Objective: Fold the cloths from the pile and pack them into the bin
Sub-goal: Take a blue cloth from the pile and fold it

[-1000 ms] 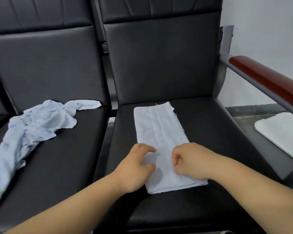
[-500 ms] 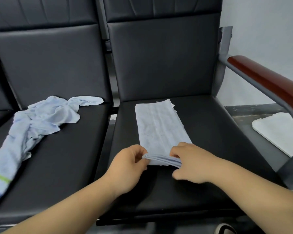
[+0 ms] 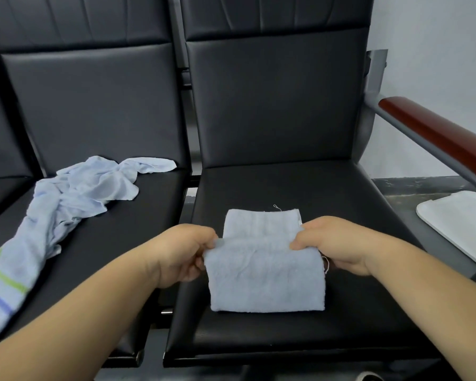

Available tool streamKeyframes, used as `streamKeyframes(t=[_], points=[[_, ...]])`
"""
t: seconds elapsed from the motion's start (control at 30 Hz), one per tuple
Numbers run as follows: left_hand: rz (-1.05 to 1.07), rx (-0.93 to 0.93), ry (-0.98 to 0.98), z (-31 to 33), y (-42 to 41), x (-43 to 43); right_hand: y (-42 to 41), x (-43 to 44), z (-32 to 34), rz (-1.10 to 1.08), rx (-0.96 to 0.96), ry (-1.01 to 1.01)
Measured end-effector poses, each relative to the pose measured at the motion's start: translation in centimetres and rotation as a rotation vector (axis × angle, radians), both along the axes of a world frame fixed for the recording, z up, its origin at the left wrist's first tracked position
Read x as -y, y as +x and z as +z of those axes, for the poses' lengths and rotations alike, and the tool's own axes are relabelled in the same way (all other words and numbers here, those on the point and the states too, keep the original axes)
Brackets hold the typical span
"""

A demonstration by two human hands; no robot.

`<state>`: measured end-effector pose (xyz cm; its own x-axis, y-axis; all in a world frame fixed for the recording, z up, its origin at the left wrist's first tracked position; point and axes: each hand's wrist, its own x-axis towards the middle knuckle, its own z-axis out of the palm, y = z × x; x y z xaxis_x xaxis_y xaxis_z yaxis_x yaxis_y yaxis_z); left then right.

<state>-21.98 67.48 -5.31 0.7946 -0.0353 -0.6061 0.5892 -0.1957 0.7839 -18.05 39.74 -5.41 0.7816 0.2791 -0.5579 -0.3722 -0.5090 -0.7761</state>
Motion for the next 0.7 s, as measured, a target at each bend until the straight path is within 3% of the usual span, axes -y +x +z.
streamKeyframes(t=[0.27, 0.5, 0.7], points=[[0.201, 0.392, 0.157, -2.0, 4.2, 1.1, 2.9, -1.0, -1.2, -0.240, 0.235, -0.019], [0.268, 0.462, 0.277, -4.8, 7.9, 2.3, 6.0, -1.3, -3.3, -0.340, 0.282, -0.063], [0.214, 0.532, 0.550, -6.4, 9.7, 3.1, 7.8, -1.0, -4.8, -0.260, 0.412, -0.318]])
